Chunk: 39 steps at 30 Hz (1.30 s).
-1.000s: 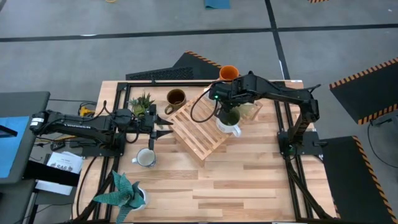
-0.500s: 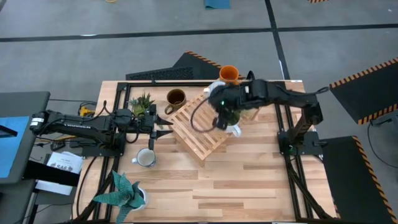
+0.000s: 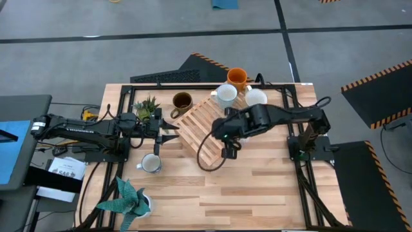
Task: Place coffee mugs
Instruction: Adjust the mugs on the shelf
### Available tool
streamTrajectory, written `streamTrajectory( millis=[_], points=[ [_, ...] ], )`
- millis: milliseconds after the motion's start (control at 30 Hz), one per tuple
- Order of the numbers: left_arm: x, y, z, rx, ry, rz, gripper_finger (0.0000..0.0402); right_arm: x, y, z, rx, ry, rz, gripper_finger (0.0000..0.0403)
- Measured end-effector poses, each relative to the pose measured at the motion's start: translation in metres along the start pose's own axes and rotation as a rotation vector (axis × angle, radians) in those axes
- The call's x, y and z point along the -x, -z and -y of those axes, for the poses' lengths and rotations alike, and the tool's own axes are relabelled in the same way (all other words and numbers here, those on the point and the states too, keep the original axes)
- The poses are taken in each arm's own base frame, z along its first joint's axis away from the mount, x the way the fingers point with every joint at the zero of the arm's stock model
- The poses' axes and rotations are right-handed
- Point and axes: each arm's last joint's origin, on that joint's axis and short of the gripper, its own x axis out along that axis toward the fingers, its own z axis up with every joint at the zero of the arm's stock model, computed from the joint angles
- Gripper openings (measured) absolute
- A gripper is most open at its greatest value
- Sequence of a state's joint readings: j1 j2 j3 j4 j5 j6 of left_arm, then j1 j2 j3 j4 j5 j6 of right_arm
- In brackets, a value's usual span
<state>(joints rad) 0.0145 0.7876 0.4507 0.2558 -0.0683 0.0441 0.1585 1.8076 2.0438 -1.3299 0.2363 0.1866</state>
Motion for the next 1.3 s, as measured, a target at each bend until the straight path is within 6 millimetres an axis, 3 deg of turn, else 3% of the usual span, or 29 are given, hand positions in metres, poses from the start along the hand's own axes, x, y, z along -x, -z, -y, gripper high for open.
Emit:
streamTrajectory(
  millis=[400, 767, 1300],
  points=[
    [0.000, 0.000, 0.000, 0.002, 0.000, 0.003, 0.0137, -0.043, 0.003, 0.003, 0.010, 0.171, -0.190, 0.0020],
    [0.000, 0.000, 0.000, 0.001, 0.000, -0.004, 0.0137, -0.043, 0.012, 0.012, -0.006, 0.216, -0.294, 0.0020],
    [0.000, 0.000, 0.000, 0.000, -0.005, -0.004, 0.0137, -0.044, 0.012, 0.013, 0.003, 0.260, -0.297, 0.0020]
  ],
)
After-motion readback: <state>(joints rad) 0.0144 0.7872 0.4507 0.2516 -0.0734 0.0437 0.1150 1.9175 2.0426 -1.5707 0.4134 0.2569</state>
